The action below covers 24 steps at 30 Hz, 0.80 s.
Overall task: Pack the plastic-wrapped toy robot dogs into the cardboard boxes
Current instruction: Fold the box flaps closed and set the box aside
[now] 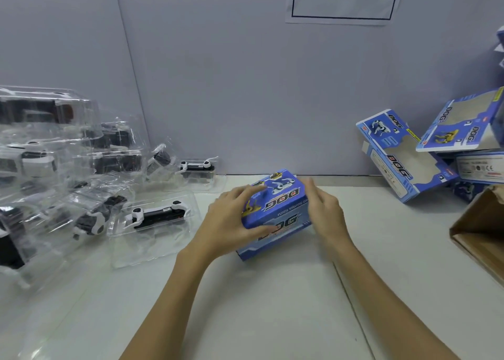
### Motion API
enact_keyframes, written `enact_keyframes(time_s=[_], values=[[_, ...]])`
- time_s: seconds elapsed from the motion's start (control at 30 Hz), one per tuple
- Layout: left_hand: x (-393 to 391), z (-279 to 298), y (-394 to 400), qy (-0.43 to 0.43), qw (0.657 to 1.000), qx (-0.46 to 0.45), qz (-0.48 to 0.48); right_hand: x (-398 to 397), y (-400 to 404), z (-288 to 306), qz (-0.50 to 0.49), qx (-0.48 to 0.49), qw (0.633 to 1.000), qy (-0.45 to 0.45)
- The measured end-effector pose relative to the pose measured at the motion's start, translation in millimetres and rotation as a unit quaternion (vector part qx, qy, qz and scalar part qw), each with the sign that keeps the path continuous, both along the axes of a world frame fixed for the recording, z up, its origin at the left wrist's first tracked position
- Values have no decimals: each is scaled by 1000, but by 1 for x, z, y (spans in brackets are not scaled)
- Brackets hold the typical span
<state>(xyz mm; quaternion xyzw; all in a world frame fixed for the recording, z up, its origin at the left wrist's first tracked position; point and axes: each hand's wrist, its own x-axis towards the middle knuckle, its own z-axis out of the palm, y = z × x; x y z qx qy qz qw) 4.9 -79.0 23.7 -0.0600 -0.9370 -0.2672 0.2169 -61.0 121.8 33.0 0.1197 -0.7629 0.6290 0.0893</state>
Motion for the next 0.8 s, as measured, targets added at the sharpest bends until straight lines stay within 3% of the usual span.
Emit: enact_keyframes(time_s=[0.07,0.17,0.23,0.3,0.37,0.57,0.6,0.67,0.73,0.8], values=[[0,-3,-3,10,996,79,-29,-6,8,-2,35,67,996,-38],[0,-2,-11,38,973,229,-15,-14,17,-5,81,97,992,-21],[1,1,-16,51,927,371,7,-17,23,-4,129,56,990,-10],[2,5,-18,69,859,506,26,-12,23,-2,203,34,979,-1],[2,8,-19,60,805,590,35,-2,14,-3,269,49,961,28],[0,10,-29,34,688,725,-6,1,2,-4,159,76,977,121],[-1,10,-27,32,685,727,-18,-1,4,-5,129,94,981,109],[-3,10,-18,25,714,699,-28,-7,7,-8,47,102,992,60],[-5,4,-4,15,777,628,-40,-10,9,-7,-14,85,996,-34],[-9,-8,7,26,831,554,-51,-14,13,-5,7,53,993,-106]])
